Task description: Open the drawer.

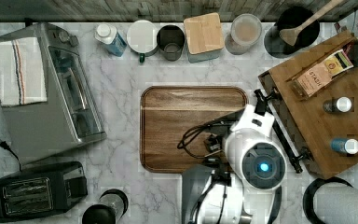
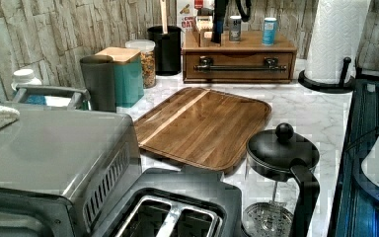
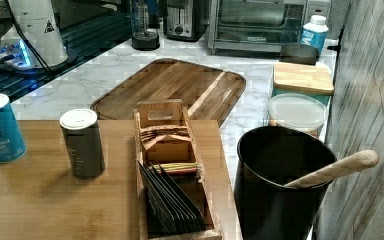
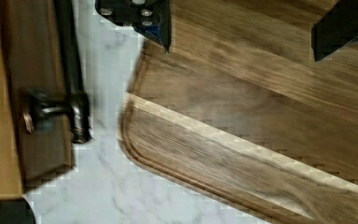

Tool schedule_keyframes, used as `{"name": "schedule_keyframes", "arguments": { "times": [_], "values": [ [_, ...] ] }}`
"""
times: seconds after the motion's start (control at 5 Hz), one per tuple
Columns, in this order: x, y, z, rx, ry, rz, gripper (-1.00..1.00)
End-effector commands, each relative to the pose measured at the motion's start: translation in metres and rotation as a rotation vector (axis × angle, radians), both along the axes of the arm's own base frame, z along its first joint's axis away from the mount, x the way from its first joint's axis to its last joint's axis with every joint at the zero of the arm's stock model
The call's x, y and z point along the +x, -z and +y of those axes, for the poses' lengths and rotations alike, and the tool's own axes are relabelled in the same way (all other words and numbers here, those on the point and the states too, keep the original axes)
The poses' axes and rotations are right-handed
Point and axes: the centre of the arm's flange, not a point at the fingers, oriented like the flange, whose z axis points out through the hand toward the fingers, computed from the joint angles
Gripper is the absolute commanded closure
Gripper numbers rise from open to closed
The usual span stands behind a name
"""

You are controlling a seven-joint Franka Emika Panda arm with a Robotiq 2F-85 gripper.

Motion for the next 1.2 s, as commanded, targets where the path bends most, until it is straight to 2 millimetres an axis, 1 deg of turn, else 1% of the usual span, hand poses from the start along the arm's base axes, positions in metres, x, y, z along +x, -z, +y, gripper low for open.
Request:
{"name": "schedule_keyframes", "arguments": {
  "times": [0.2,0.4,0.6,0.8,1.0,1.2],
  "values": [
    [-0.038,0.057,-0.064,-0.053,-0.162,-0.052,-1.00],
    [-0.038,0.063,-0.078,-0.080,-0.189,-0.092,-1.00],
    [-0.029,0.057,-0.098,-0.089,-0.205,-0.079,-1.00],
    [-0.024,0.049,-0.127,-0.064,-0.204,-0.081,-1.00],
    [-0.019,0.041,-0.152,-0.049,-0.223,-0.085,-1.00],
    [-0.010,0.045,-0.172,-0.048,-0.241,-0.097,-1.00]
  ]
}}
